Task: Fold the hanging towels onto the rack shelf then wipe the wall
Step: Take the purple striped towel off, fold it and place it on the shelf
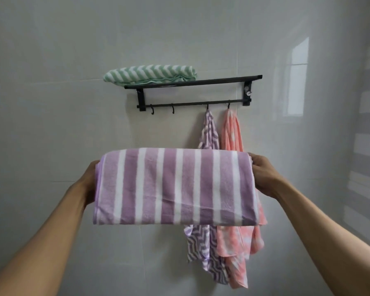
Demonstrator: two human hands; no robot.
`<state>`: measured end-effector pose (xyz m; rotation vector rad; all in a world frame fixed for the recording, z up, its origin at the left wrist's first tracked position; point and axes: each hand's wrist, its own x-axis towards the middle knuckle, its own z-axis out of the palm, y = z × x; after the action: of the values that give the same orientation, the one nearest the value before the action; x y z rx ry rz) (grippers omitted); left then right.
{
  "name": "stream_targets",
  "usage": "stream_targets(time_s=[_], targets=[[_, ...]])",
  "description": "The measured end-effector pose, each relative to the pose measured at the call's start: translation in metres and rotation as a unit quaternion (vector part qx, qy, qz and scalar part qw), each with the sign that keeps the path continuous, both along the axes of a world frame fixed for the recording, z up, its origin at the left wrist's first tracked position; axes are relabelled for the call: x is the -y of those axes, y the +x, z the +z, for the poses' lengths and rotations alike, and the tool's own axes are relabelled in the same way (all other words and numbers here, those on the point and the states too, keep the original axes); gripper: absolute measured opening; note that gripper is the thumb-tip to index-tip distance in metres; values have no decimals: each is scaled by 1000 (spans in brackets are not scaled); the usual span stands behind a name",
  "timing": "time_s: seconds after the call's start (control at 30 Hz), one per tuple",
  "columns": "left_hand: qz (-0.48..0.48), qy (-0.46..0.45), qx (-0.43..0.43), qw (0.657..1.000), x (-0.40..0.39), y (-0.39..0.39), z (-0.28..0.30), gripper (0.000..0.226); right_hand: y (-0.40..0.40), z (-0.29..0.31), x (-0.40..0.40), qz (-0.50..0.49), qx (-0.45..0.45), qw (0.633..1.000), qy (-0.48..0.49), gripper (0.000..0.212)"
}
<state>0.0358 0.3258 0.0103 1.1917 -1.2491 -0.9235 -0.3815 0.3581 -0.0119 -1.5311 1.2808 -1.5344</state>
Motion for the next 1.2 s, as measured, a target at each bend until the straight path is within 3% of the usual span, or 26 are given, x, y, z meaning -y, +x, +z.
stream_targets(time_s=[0.2, 0.4, 0.57, 0.7, 0.83, 0.93, 1.03, 1.1, 1.13, 1.17, 1.2], targets=[[23, 12, 7, 1000, -3, -2, -16, 28, 4, -9, -5, -7, 1, 997, 80, 15], [12, 27, -9, 1000, -9, 2, -27, 28, 2, -19, -4, 15, 94, 987, 130, 20], [-29, 69, 12, 997, -3, 0, -37, 28, 0, -28, 2, -58, 80, 973, 209, 6], [-33, 115, 5, 993, -3, -1, -54, 32, 3, -41, 8, -32, 85, 956, 279, 2], [-36, 155, -75, 984, 1, -2, -63, 40, 7, -48, 10, -71, 79, 941, 321, 26], [-96, 178, -189, 961, -2, 5, -73, 57, 9, -59, 12, -102, 90, 936, 325, 21], [-173, 191, -133, 957, -12, -1, -90, 77, 8, -71, 12, -100, 126, 930, 331, 31], [-145, 203, -75, 965, -11, -7, -99, 86, 1, -82, 18, -44, 178, 918, 353, 64], [-120, 199, -68, 970, -9, -9, -101, 79, 3, -84, 13, -7, 185, 912, 365, 81], [-94, 196, -72, 974, -7, -9, -102, 68, 7, -83, 8, 35, 173, 913, 369, 82], [-81, 193, -79, 975, -6, -8, -102, 56, 9, -83, 3, 70, 147, 917, 365, 68]])
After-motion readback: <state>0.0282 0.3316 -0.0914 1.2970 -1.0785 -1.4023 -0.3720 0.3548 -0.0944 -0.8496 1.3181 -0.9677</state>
